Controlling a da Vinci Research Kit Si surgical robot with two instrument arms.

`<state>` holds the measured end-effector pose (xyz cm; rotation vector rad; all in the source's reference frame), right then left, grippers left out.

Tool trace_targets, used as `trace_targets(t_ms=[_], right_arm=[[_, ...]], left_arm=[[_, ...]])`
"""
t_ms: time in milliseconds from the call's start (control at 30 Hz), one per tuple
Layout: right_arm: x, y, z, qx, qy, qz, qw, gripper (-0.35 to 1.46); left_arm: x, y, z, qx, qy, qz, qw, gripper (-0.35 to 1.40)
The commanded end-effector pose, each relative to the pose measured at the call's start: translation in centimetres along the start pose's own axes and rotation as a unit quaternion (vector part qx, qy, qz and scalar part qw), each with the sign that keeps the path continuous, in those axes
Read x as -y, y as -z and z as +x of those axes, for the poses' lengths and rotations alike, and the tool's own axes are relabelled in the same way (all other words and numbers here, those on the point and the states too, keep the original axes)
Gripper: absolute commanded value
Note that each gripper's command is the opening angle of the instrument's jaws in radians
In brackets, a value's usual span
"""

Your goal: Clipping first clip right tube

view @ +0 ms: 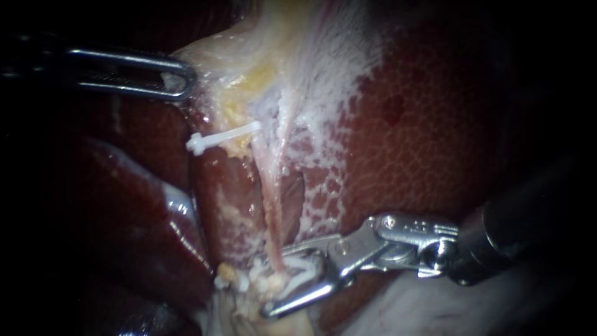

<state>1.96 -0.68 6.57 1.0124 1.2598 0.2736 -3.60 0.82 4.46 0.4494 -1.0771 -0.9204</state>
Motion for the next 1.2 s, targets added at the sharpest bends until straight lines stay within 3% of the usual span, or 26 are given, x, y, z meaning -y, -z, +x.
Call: trace_targets(t_ms=[33,167,400,1200], right_arm=[[-0.01,0.00,0.01,0.000,-0.006,0.000,1.0000,0.30],[-0.07,0.04,0.02,-0.002,-0.024,-0.002,0.9997,0.19],[-0.19,0.12,0.01,-0.004,-0.087,-0.004,0.9962,-0.35],[-0.24,0.18,-0.08,-0.001,-0.096,-0.004,0.9953,-0.35]], left_arm=[[0.00,0.00,0.00,0.000,0.000,0.000,1.0000,-0.35],[0.00,0.00,0.00,0.000,0.000,0.000,1.0000,-0.35],[-0.01,0.00,0.00,0.000,0.000,0.000,1.0000,-0.35],[-0.01,0.00,0.01,0.000,0.000,0.000,1.0000,-0.35]])
